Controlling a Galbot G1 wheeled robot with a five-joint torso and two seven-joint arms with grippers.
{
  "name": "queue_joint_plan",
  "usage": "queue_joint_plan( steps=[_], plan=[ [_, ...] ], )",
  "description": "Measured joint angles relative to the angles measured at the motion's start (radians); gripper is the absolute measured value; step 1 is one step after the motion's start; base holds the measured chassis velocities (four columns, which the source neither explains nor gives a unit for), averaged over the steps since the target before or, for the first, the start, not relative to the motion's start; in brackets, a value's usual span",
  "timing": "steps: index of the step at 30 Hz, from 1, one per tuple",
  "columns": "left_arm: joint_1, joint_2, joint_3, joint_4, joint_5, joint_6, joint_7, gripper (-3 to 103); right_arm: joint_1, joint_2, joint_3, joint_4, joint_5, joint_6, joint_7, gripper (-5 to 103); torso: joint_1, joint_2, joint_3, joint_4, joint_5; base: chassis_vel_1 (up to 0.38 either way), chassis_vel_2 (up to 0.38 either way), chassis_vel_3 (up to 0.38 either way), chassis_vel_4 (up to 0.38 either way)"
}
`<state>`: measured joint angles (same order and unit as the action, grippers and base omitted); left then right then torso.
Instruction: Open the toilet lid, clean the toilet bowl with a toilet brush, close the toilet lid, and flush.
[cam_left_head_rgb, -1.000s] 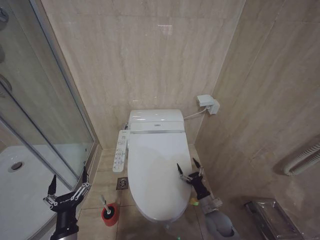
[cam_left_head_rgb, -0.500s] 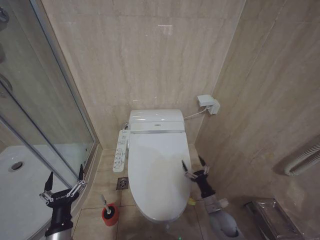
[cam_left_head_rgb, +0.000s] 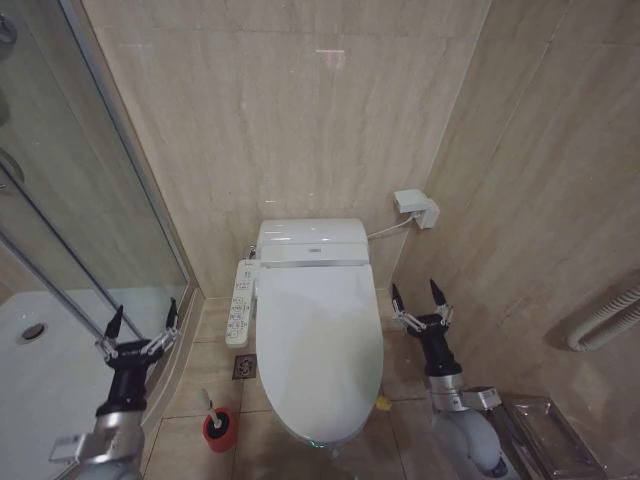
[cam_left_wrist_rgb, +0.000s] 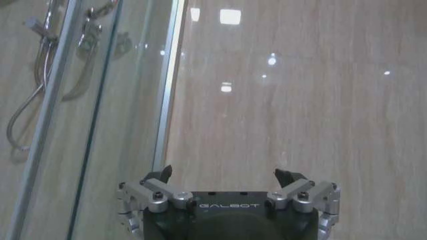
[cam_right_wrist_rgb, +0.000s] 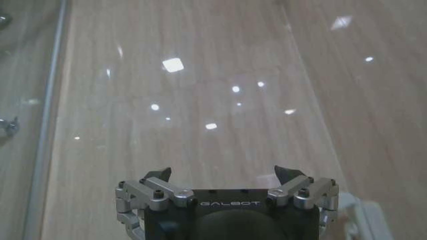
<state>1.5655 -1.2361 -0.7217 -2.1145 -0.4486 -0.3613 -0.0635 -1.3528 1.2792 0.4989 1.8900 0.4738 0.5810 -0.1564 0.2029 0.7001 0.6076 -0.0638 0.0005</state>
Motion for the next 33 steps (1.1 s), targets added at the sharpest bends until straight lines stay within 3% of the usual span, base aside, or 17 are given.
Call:
queue_joint_plan(
  steps=[12,23,25,27,33],
  plan=[
    [-0.013,0.017,-0.037,-0.023,-0.026,0.020,0.018,100,-0.002,0.028,-0.016,0.037,0.001,-0.023,0.008,100,0.000,0.000,0.000,-0.0005,-0.0002,-0.015,0.017,0.020,-0.020],
    [-0.008,0.026,-0.047,-0.018,-0.026,0.019,0.019,100,0.021,0.034,-0.016,-0.006,-0.004,-0.025,0.010,100,0.000,0.000,0.000,-0.0007,-0.0003,-0.181,0.174,0.187,-0.189],
    [-0.014,0.032,-0.046,-0.004,-0.027,0.019,0.020,100,0.026,0.037,-0.017,-0.020,-0.006,-0.024,0.010,100,0.001,0.000,0.000,0.0006,0.0005,-0.188,0.215,0.206,-0.196],
    [-0.032,0.044,-0.032,0.016,-0.034,0.019,0.025,100,0.031,0.041,-0.018,-0.031,-0.009,-0.022,0.010,100,0.001,0.000,0.000,-0.0009,-0.0008,-0.162,0.161,0.094,-0.139],
    [-0.116,0.109,0.035,0.094,-0.075,0.008,0.047,100,0.044,0.049,-0.020,-0.051,-0.010,-0.020,0.009,100,0.000,0.000,0.000,-0.0003,-0.0005,-0.060,0.043,0.014,-0.042]
  ],
)
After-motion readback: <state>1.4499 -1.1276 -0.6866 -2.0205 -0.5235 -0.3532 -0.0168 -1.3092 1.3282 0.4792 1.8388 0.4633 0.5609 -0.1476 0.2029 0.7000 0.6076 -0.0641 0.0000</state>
